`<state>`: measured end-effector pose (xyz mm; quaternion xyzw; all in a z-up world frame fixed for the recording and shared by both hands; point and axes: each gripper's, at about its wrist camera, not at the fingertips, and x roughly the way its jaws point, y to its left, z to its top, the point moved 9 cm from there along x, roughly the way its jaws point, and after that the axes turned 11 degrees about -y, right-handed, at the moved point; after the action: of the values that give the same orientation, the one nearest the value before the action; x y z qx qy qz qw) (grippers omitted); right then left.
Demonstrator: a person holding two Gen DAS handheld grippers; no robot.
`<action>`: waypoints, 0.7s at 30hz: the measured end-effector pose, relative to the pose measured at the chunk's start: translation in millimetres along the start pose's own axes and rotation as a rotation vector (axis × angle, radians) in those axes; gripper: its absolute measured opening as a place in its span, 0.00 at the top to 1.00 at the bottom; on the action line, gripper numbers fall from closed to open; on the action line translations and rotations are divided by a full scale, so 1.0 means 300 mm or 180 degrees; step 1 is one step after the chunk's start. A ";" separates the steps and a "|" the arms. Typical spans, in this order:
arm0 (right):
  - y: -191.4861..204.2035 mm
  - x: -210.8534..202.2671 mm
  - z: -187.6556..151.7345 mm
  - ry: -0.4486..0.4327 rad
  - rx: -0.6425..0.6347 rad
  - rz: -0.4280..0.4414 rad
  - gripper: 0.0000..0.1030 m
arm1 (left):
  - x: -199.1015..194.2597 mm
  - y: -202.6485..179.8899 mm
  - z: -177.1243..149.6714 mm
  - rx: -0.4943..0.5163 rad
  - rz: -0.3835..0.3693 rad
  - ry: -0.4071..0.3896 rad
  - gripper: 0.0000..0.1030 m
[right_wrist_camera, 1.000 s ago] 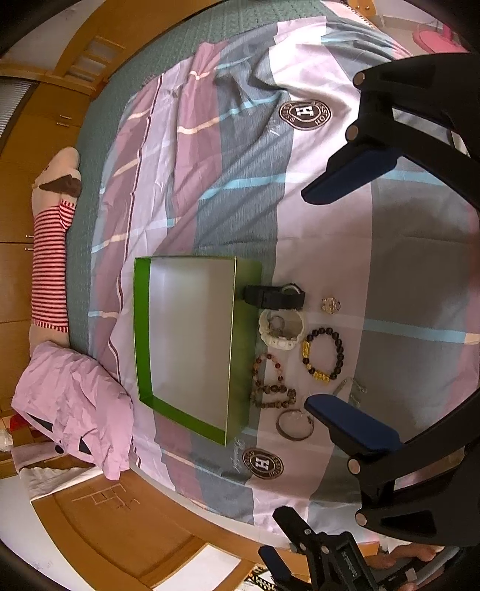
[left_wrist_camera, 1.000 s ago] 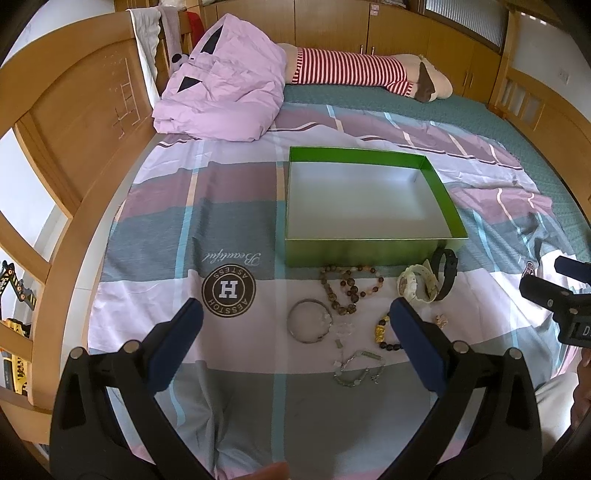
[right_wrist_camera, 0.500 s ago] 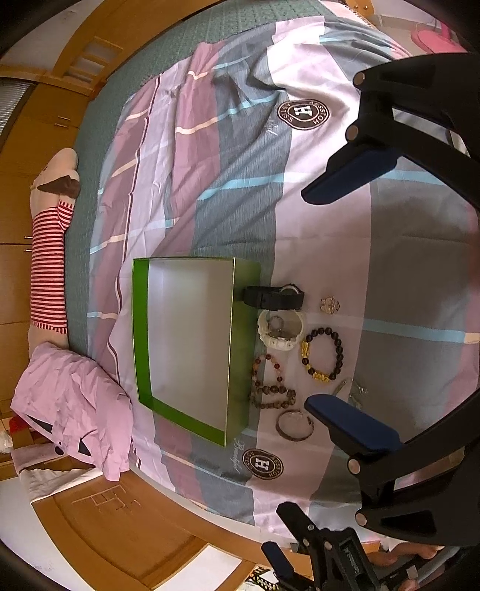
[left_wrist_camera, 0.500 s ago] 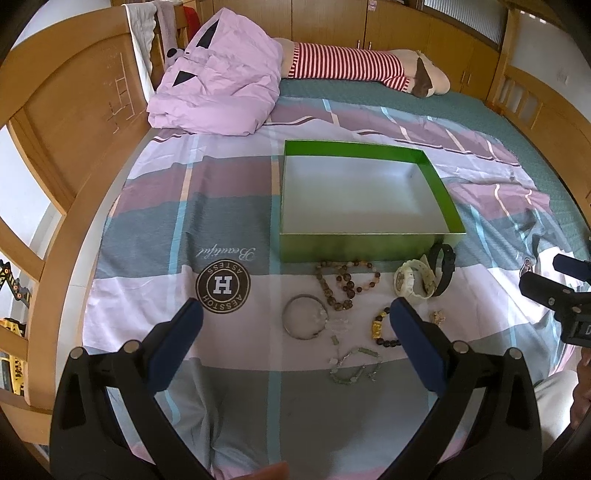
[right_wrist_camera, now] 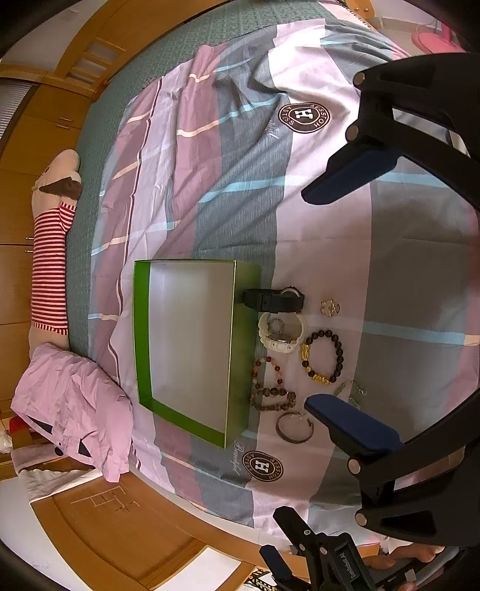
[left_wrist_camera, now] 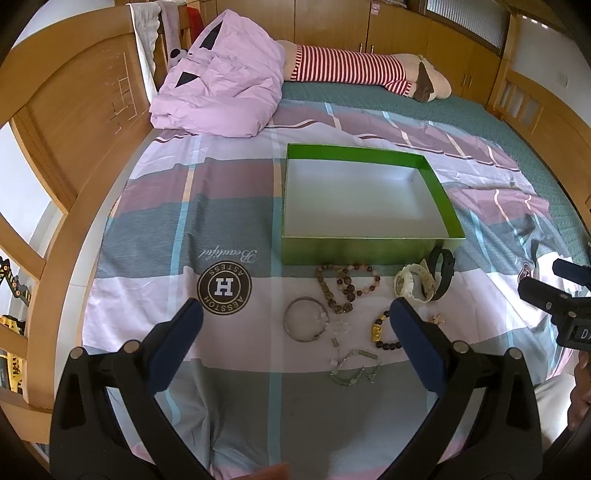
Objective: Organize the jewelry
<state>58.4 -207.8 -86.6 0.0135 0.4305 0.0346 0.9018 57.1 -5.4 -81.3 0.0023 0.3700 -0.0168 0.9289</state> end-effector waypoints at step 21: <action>0.003 0.001 -0.002 0.0008 0.0002 0.0008 0.01 | -0.005 0.006 0.002 -0.0010 0.0002 -0.0007 0.02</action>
<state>58.0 -206.7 -87.2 0.0142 0.4315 0.0356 0.9013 56.5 -3.4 -79.9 0.0009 0.3690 -0.0159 0.9293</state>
